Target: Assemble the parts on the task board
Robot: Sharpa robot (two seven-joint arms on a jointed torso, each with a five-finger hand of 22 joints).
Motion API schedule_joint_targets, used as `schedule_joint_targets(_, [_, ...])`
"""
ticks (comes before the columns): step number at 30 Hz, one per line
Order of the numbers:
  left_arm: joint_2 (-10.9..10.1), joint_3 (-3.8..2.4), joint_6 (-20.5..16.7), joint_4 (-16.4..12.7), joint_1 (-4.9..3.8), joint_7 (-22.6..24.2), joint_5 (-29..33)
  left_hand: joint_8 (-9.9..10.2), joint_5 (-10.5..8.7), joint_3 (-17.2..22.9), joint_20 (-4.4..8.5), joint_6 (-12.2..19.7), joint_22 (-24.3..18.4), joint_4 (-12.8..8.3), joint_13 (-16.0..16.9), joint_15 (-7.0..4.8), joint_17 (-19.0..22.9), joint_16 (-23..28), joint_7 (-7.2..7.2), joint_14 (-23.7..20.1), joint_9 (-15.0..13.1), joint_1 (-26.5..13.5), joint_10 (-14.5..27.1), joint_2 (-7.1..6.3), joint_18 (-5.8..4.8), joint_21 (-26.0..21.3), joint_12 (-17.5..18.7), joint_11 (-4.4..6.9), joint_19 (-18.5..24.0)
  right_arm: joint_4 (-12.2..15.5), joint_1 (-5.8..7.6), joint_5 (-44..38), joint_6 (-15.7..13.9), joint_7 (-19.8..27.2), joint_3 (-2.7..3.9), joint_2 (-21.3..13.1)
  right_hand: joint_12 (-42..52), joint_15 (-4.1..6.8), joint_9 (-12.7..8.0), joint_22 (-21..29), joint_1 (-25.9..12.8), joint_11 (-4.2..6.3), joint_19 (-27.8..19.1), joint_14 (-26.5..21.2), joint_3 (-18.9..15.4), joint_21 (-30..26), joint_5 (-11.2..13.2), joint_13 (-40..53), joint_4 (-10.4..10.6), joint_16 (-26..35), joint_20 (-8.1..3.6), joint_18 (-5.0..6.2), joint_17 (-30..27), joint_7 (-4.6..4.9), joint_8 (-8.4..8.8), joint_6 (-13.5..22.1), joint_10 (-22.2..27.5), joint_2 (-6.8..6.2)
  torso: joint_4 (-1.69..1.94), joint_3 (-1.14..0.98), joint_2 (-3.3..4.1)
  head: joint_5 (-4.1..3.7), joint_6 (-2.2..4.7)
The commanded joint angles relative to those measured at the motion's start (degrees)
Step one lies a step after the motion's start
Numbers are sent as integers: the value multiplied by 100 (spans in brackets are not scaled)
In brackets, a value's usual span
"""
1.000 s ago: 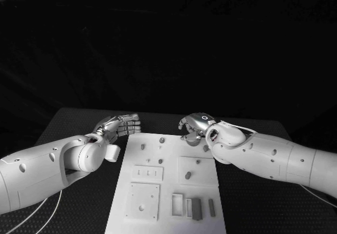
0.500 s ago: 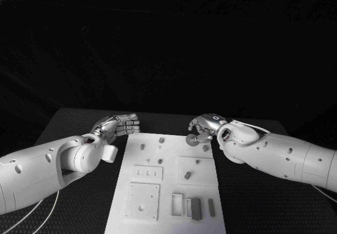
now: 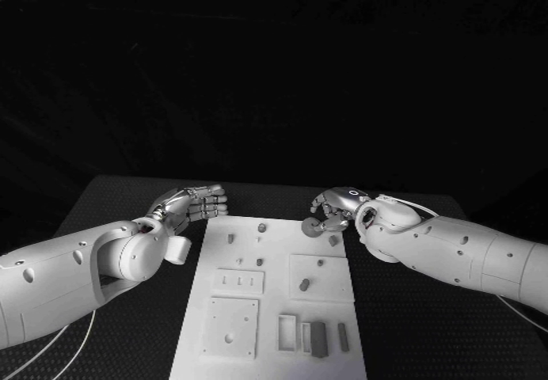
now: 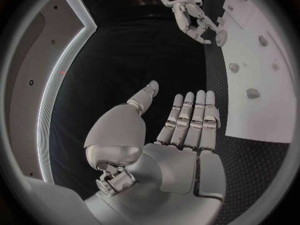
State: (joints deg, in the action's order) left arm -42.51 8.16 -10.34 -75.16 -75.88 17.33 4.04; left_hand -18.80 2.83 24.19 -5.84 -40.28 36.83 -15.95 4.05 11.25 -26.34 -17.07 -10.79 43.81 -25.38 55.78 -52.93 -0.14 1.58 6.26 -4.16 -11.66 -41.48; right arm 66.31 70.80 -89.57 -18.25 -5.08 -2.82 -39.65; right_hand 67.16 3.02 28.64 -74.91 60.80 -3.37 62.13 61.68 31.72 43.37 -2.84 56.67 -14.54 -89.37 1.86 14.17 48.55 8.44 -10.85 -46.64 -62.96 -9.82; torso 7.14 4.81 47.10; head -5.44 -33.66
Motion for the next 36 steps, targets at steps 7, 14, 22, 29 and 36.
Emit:
schedule_joint_targets(7, [26,-6,114,1,-6,77,-34,31,24,-12,-8,-47,-10,-21,-6,42,9,31,-115,6,9,-45,-33,45,73,-31,22,-27,-25,-200,-99,102,142,141,1,149,57,-53,7,-104,-9,-25,-23,-16,10,-24,1,-1,22,-45,19,83,-8,175,0,149,19,-31,7,2,0,16,-10])
schedule_joint_targets(14, [22,-6,114,12,-5,71,-34,33,24,-13,-8,-47,-10,-20,-5,43,10,32,-118,5,10,-48,-34,48,73,-32,22,-29,-25,-350,-165,101,185,167,1,249,80,-55,22,-110,0,-25,-24,-19,5,-14,1,3,5,-64,17,83,-11,172,-39,89,23,10,5,-2,-2,31,-32])
schedule_joint_targets(22, [24,-6,128,10,-5,70,-34,34,24,-14,-9,-47,-10,-18,-5,44,11,33,-120,5,11,-51,-36,52,73,-34,22,-30,-25,-433,-202,99,251,183,0,292,132,-12,68,-114,-3,25,-13,-9,-30,13,1,5,-58,-99,10,83,-26,119,-147,-79,5,107,-6,2,1,44,-44])
schedule_joint_targets(29, [16,-6,124,19,-5,59,-34,35,24,-15,-9,-48,-10,-19,-5,44,11,34,-121,5,11,-53,-36,53,73,-35,22,-31,-25,-448,-211,101,236,193,0,273,143,20,91,-112,-25,58,-11,-6,-45,20,1,-2,-73,-108,8,83,-39,86,-193,-151,-5,157,-1,-4,0,34,-52])
schedule_joint_targets(36, [17,-6,158,17,-4,55,-34,36,24,-16,-9,-47,-11,-20,-6,45,12,35,-122,4,12,-54,-35,53,73,-37,24,-32,-24,-412,-255,168,232,204,0,243,155,42,103,-111,-26,78,0,6,-44,31,1,-10,-95,-119,-2,83,-50,66,-214,-182,-23,260,0,0,-2,24,-47])
